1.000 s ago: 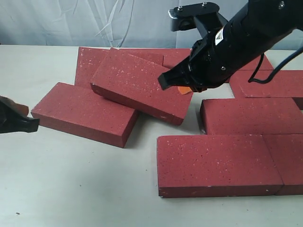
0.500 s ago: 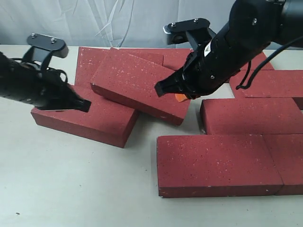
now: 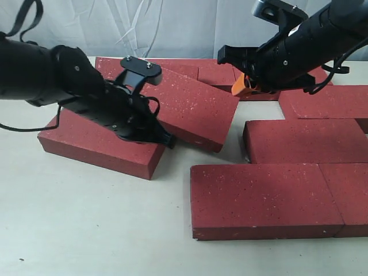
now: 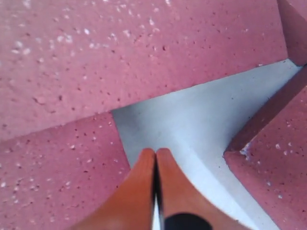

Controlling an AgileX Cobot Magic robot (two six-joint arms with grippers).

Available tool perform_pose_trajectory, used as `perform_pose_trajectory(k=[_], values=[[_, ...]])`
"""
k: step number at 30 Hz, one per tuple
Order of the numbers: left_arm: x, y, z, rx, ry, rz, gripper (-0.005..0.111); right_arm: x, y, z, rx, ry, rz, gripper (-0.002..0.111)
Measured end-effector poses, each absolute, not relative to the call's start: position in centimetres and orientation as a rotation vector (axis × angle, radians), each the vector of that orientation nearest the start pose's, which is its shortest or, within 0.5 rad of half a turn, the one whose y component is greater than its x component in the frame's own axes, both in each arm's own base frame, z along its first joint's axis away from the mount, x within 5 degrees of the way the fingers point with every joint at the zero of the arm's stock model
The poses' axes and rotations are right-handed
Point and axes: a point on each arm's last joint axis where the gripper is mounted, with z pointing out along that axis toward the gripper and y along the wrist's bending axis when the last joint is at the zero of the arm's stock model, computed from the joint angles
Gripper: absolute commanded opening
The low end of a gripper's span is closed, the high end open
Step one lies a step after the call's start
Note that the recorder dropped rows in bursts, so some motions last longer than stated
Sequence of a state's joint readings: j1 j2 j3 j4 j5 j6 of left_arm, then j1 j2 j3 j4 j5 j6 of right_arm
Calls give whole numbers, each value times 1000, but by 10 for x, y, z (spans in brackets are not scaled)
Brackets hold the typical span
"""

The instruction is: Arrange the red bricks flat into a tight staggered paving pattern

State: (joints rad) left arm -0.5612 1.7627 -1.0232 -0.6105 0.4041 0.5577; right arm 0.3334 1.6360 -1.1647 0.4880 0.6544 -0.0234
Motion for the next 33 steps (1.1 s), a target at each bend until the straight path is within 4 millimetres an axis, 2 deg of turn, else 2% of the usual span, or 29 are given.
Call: perform_pose_trajectory(k=[7,13,18,28,33], values=[[290,-212,146,794,2592,-503,0,319,138,257,-50,2611,645,-1],[293,-210,141,848,2591,-452,0,319,138,257,-50,2611,645,-1],[306,-184,138,710,2678,-409,0,319,138,257,-49,2609,644,-1],[328,-107,150,443,2784,-202,0,320,138,257,-57,2606,632,-1],[335,-81,150,332,2808,-120,0,320,138,257,-58,2606,631,-1]])
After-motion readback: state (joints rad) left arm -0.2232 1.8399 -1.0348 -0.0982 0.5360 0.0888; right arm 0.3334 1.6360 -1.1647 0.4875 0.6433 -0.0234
